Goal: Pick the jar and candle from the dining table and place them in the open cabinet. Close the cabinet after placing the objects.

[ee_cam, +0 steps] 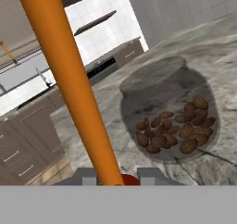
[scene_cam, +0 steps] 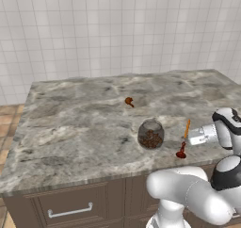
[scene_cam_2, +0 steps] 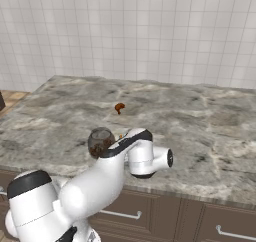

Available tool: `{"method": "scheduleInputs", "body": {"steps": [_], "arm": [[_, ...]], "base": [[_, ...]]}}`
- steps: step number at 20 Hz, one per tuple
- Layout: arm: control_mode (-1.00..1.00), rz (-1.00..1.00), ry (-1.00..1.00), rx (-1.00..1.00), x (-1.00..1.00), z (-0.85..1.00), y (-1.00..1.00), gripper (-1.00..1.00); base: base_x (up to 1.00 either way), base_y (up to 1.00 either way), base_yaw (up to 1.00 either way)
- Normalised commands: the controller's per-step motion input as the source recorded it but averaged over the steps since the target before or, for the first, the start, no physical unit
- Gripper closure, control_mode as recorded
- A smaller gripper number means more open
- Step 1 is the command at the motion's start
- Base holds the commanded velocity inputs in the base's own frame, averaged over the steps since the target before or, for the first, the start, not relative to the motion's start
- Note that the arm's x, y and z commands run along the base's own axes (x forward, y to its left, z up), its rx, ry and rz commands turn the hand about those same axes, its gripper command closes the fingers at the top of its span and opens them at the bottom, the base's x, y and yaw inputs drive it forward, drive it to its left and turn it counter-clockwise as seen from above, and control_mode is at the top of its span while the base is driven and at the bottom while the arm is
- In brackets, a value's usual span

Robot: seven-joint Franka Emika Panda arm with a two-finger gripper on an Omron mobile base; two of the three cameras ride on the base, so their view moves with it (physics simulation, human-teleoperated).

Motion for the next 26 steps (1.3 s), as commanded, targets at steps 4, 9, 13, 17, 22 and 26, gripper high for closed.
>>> {"method": "scheduleInputs", "body": {"steps": [4,9,13,17,22,26], "arm": [[-1.00,0.00,0.10,0.00,-0.24,0.33,0.01,1.00],[-1.00,0.00,0.00,0.00,-0.27,0.30,0.06,1.00],[-1.00,0.00,-0.05,0.00,-0.22,0.24,0.08,1.00],[-1.00,0.00,-0.17,-0.04,-0.21,0.18,0.11,1.00],[-1.00,0.00,-0.22,-0.08,-0.20,0.18,0.09,1.00],[-1.00,0.00,-0.01,-0.03,-0.17,0.27,0.05,1.00]], "base": [[0.00,0.00,0.00],[0.00,0.00,0.00],[0.00,0.00,0.00],[0.00,0.00,0.00],[0.00,0.00,0.00],[0.00,0.00,0.00]]}}
